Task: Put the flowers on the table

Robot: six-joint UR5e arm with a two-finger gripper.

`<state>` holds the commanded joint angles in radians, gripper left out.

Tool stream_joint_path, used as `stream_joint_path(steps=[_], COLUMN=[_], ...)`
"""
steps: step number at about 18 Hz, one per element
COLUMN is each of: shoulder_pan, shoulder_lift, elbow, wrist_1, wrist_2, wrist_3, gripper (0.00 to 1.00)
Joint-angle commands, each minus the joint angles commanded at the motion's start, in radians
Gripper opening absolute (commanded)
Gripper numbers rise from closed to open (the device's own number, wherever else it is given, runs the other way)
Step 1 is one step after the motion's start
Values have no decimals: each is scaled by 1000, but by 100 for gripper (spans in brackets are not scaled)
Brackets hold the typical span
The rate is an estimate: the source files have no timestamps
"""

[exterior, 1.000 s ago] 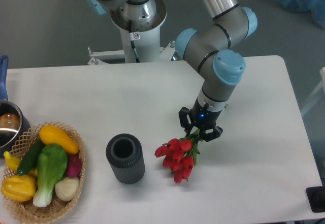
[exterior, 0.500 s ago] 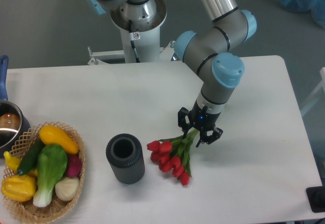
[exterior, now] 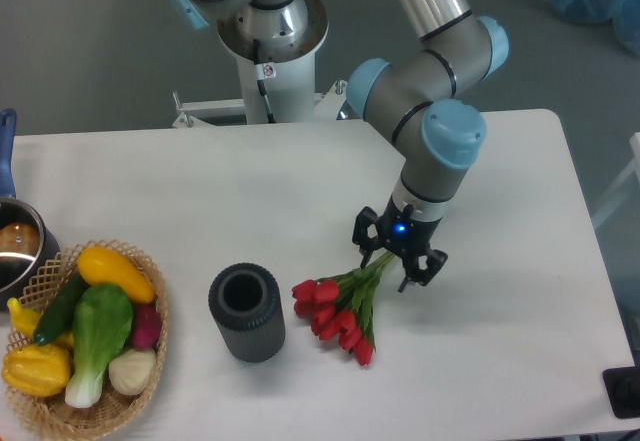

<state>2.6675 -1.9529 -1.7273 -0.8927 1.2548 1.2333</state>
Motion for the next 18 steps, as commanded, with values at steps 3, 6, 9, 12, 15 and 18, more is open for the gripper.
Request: stream_joint_path(steps=[3, 6, 9, 12, 15, 18], shoulder_pan=[38, 55, 83, 106, 126, 130], shoulder_lift=[35, 51, 68, 83, 98, 107], elbow=[3, 15, 14, -8, -20, -25], wrist_1=[3, 9, 6, -5, -8, -14], wrist_2=[-2, 2, 0, 8, 64, 71], wrist_3=[-2, 12, 34, 118, 248, 270], gripper=[100, 100, 100, 100, 100, 100])
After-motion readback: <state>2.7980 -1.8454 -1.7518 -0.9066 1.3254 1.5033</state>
